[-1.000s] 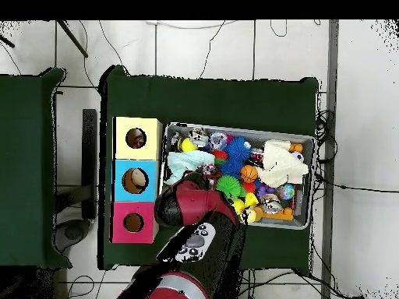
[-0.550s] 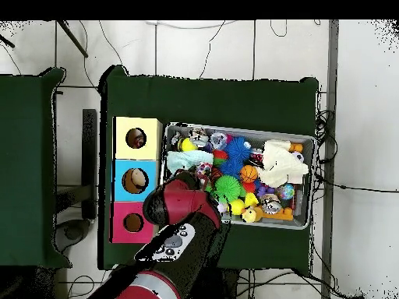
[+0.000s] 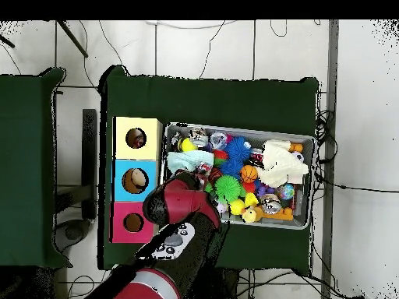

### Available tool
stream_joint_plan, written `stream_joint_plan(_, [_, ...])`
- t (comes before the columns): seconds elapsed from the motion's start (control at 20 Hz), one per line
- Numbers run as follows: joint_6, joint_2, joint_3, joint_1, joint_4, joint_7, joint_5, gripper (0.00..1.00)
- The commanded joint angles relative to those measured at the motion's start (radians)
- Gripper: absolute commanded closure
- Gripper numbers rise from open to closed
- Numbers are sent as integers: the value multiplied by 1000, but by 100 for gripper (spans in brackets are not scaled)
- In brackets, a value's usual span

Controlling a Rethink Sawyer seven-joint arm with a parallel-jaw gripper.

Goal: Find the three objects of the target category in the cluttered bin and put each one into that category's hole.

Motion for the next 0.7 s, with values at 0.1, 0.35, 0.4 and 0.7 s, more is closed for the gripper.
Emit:
stream_joint_plan(0.1, [-17,47,110,-50,5,181,40,100])
stream_joint_plan(0.35, [-3,28,103,-58,3,167,30,100])
stream_joint_plan(0.4, [28,1,99,-64,2,154,26,100])
stream_joint_plan(0.7, [391,-207,65,-106,-123,25,15,100])
